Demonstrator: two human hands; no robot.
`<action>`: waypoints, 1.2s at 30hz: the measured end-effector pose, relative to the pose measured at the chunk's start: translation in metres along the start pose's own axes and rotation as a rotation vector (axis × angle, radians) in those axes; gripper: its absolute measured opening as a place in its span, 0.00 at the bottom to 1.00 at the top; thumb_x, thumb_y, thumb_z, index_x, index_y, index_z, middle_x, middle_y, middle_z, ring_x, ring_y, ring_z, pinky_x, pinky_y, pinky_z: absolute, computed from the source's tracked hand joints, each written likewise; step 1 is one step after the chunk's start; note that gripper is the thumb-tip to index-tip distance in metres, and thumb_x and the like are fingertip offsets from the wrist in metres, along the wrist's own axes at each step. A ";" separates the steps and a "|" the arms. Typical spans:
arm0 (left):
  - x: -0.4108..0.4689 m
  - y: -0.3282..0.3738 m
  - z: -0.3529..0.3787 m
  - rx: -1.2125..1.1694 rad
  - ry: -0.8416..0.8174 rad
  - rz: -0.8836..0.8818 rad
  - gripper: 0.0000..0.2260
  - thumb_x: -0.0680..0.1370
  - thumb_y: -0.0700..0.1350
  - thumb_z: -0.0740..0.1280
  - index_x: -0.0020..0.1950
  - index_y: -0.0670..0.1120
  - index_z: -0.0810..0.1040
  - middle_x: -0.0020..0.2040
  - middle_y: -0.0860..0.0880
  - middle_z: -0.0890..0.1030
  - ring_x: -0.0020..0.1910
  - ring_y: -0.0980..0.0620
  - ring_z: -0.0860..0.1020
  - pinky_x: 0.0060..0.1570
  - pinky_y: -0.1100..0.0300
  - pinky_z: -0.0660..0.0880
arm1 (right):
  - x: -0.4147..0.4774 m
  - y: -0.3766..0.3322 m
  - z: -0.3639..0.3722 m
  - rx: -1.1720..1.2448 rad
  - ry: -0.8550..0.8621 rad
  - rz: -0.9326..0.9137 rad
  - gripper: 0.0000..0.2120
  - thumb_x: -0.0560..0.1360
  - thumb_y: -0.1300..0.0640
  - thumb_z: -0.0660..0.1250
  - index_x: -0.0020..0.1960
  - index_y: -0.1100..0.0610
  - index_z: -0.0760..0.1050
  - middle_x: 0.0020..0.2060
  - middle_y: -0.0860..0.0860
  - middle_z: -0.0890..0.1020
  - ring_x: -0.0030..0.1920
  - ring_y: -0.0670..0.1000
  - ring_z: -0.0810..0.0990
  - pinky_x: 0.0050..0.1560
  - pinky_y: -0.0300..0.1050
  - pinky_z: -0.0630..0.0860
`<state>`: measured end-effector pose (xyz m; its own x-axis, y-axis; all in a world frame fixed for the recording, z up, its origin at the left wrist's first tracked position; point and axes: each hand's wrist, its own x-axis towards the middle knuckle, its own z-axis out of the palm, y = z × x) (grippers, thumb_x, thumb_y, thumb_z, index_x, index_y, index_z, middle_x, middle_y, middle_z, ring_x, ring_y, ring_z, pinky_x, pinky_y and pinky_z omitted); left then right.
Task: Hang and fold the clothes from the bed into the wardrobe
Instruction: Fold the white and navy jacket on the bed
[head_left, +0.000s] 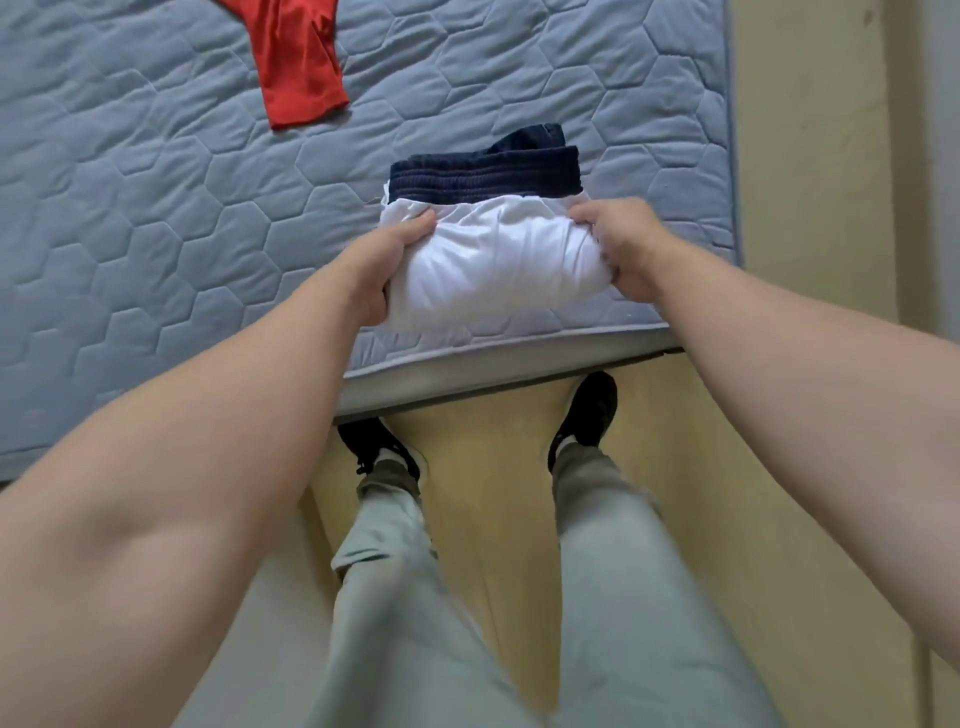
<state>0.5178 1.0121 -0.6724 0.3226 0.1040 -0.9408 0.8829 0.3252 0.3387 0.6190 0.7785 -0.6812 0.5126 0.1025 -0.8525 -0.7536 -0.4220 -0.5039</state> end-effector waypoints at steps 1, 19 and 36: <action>-0.027 -0.002 0.003 -0.014 -0.008 -0.008 0.16 0.76 0.59 0.73 0.59 0.51 0.84 0.53 0.47 0.87 0.50 0.46 0.86 0.44 0.51 0.83 | -0.029 -0.001 -0.008 0.026 -0.008 0.014 0.07 0.78 0.58 0.66 0.46 0.56 0.82 0.34 0.51 0.83 0.34 0.52 0.82 0.34 0.45 0.76; -0.366 0.107 0.070 0.417 -0.473 0.151 0.25 0.70 0.67 0.72 0.60 0.52 0.85 0.55 0.44 0.86 0.47 0.43 0.85 0.47 0.48 0.81 | -0.461 -0.037 -0.079 0.613 0.490 -0.285 0.06 0.74 0.59 0.64 0.49 0.58 0.78 0.43 0.57 0.78 0.44 0.56 0.77 0.44 0.50 0.71; -0.650 -0.017 0.305 1.048 -1.293 0.294 0.15 0.73 0.49 0.71 0.58 0.48 0.86 0.58 0.46 0.85 0.53 0.47 0.85 0.45 0.56 0.81 | -0.817 0.158 -0.061 1.273 1.238 -0.684 0.10 0.76 0.55 0.67 0.48 0.55 0.87 0.49 0.55 0.87 0.47 0.52 0.86 0.39 0.44 0.80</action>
<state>0.3975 0.6519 -0.0627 0.0841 -0.9115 -0.4027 0.4055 -0.3379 0.8494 0.1066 0.5729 -0.0558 0.3424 -0.9140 -0.2176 0.1605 0.2851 -0.9450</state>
